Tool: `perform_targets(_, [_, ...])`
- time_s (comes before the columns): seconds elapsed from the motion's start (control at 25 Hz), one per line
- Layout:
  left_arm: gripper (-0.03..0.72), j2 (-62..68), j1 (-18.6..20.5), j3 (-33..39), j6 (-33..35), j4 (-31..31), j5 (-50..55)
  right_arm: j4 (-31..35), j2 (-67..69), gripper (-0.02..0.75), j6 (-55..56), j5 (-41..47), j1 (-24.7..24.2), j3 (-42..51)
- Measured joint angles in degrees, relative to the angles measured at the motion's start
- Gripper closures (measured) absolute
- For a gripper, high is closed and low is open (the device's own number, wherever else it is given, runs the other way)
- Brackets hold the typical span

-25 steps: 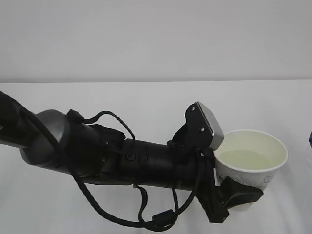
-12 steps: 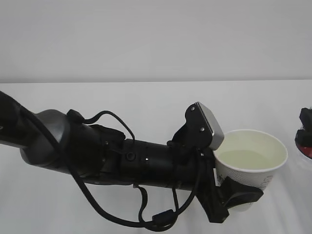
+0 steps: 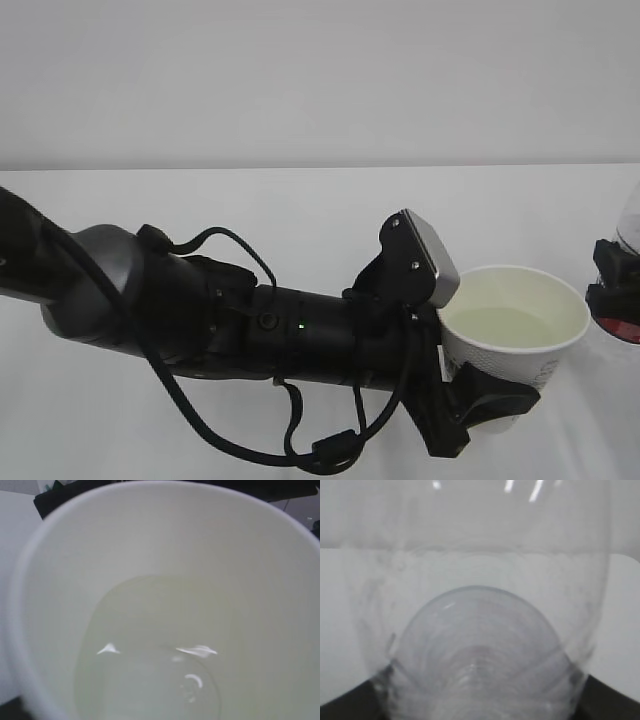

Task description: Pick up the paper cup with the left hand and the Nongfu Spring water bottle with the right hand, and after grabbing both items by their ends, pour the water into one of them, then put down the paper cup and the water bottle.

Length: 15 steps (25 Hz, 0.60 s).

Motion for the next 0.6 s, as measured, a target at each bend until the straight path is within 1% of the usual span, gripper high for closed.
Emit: perform_targets(0.6, [0.185,0.0,0.0,0.0,0.0,0.0,0.0,0.0,8.2,0.300,0.0,-0.5,0.0,-7.3])
